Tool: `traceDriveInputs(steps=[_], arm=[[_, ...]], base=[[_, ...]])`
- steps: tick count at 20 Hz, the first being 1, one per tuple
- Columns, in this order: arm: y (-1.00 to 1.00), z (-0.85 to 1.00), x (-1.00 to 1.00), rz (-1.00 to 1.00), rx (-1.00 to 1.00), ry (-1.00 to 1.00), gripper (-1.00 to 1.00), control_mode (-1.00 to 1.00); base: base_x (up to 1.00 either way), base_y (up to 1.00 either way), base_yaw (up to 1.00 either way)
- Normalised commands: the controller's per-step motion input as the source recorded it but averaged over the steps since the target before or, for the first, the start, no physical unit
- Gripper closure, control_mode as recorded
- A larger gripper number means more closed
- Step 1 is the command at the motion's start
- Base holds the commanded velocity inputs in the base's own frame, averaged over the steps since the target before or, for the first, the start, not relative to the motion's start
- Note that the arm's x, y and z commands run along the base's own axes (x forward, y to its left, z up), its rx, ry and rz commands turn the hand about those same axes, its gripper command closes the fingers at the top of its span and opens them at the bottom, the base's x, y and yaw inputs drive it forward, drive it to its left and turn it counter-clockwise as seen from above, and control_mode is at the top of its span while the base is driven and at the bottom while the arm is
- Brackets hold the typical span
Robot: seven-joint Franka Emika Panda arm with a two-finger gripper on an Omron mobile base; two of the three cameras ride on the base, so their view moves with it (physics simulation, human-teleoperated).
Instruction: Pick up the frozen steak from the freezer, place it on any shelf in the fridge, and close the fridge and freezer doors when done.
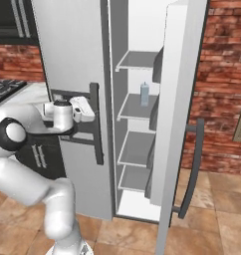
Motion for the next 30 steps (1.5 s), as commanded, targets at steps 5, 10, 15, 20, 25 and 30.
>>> traceDriveInputs(steps=[5, 10, 15, 20, 25, 30], arm=[[-0.26, 0.00, 0.56, 0.00, 0.00, 0.00, -1.00, -1.00], [-0.12, 0.02, 0.26, 0.00, 0.01, 0.00, -1.00, -1.00], [0.00, 0.42, -0.45, 0.04, 0.00, -0.01, -1.00, -1.00], [0.00, 0.51, -0.78, 0.07, 0.00, -0.04, -1.00, -1.00], [-0.01, 0.29, -1.00, 0.11, 0.03, -0.01, -1.00, -1.00], [-0.31, 0.27, -1.00, 0.19, 0.05, 0.00, -1.00, -1.00]], base=[[0.00, 0.00, 0.00], [0.00, 0.00, 0.00], [0.00, 0.00, 0.00], [0.00, 0.00, 0.00], [0.00, 0.00, 0.00], [0.00, 0.00, 0.00]])
